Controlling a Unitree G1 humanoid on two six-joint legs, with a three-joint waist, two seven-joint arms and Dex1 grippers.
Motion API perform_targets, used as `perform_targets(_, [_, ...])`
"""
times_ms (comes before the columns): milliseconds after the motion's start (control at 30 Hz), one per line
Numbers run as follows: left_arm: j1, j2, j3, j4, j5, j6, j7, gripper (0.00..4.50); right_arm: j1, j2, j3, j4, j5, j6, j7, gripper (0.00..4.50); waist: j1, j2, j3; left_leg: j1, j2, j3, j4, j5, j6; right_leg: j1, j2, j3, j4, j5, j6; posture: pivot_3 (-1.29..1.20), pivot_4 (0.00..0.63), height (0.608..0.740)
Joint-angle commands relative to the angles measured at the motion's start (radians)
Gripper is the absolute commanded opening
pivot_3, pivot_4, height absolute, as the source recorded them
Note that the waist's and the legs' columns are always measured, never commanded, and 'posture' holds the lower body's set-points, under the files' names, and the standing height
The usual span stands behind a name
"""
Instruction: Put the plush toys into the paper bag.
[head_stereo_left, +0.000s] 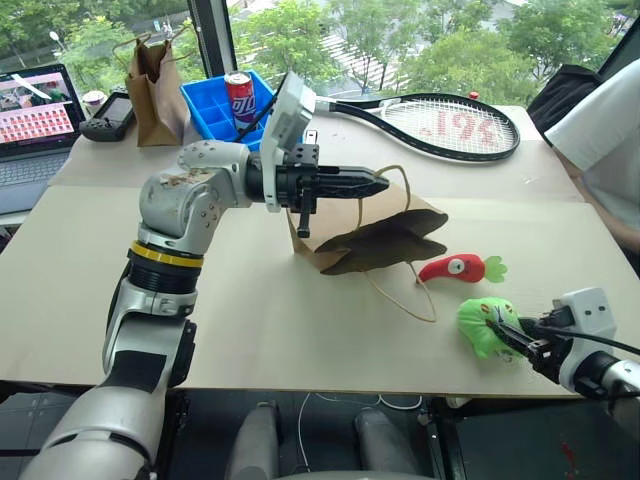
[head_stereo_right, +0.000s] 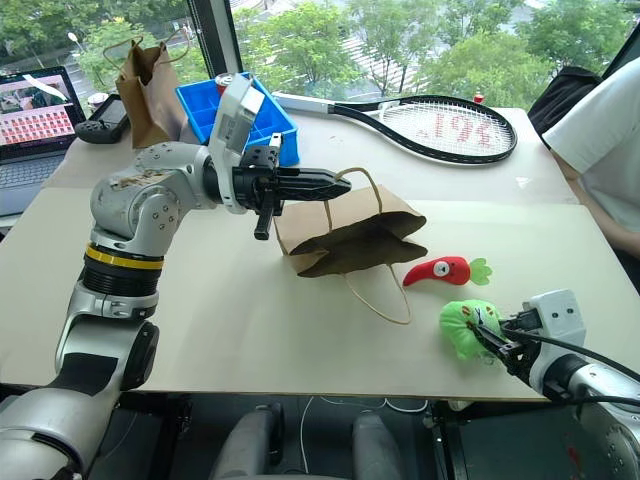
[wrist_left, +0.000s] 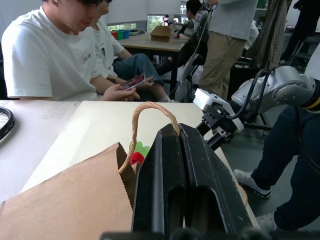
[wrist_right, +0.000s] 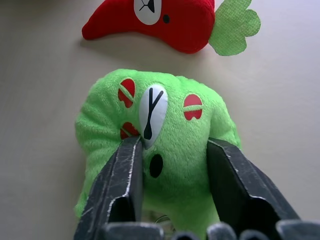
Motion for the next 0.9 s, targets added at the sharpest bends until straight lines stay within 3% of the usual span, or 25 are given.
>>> perform_targets(33, [-0.035,-0.002,0.018,-0.018,-0.018,0.011,0.007,0.0,0.01,-0.04,-0.098,-0.05,0.07,0.033,0.06,0.94,0.0,0.0,0.0,0.0,0.0,0.0,0.0,0.0,0.0,0.0,0.0,0.0,0.0,0.0,0.0,0.0,0.15,0.74])
perform_targets(133, [-0.038,-0.006,0.018,-0.02,-0.024,0.021,0.012,0.0,0.0,-0.106,-0.201,-0.095,0.151,0.063,0.128,0.05,0.0,0.0,0.0,0.0,0.0,0.0,0.0,0.0,0.0,0.0,0.0,0.0,0.0,0.0,0.0,0.0,0.15,0.74])
perform_targets(233, [-0.037,-0.011,0.015,-0.019,-0.025,0.032,0.019,0.0,-0.087,-0.183,-0.287,-0.137,0.314,0.126,0.147,0.05,-0.004,0.0,0.0,0.0,0.0,0.0,0.0,0.0,0.0,0.0,0.0,0.001,0.0,0.0,0.001,0.0,0.15,0.74])
perform_targets(333, [-0.034,-0.017,0.008,-0.016,-0.021,0.039,0.023,0.0,-0.197,-0.253,-0.279,-0.157,0.437,0.176,0.109,0.05,-0.005,0.0,0.0,0.001,0.0,0.0,-0.001,0.0,0.0,0.0,0.0,0.001,0.0,0.0,0.001,0.0,0.15,0.74])
perform_targets(433, [-0.033,-0.026,0.002,-0.015,-0.015,0.043,0.031,0.0,-0.364,-0.27,-0.136,-0.161,0.501,0.185,-0.004,0.05,-0.002,-0.001,0.001,0.0,0.0,-0.001,-0.001,0.0,0.0,0.001,0.0,0.0,-0.001,0.0,0.0,0.0,0.15,0.74])
perform_targets(533, [-0.035,-0.034,0.003,-0.021,-0.021,0.052,0.04,0.0,-0.526,-0.213,0.051,-0.156,0.521,0.192,-0.108,0.05,-0.004,-0.001,0.001,-0.001,-0.001,-0.001,-0.001,0.0,0.0,0.001,0.0,0.001,-0.002,0.0,0.0,0.0,0.15,0.74])
perform_targets(767, [-0.022,-0.073,0.015,-0.07,-0.066,0.103,0.078,0.0,-0.724,-0.024,0.437,-0.013,0.306,0.165,-0.211,0.05,0.0,-0.001,0.001,-0.003,-0.002,-0.001,-0.001,0.0,0.0,-0.001,0.0,0.001,-0.002,0.001,-0.002,0.0,0.15,0.74])
perform_targets(900, [-0.01,-0.094,0.027,-0.107,-0.1,0.141,0.111,0.0,-0.755,0.041,0.536,0.089,0.195,0.135,-0.203,0.05,0.004,-0.001,0.001,-0.006,-0.002,-0.002,0.0,0.0,0.0,-0.003,0.0,0.001,-0.002,0.001,-0.002,0.0,0.15,0.74])
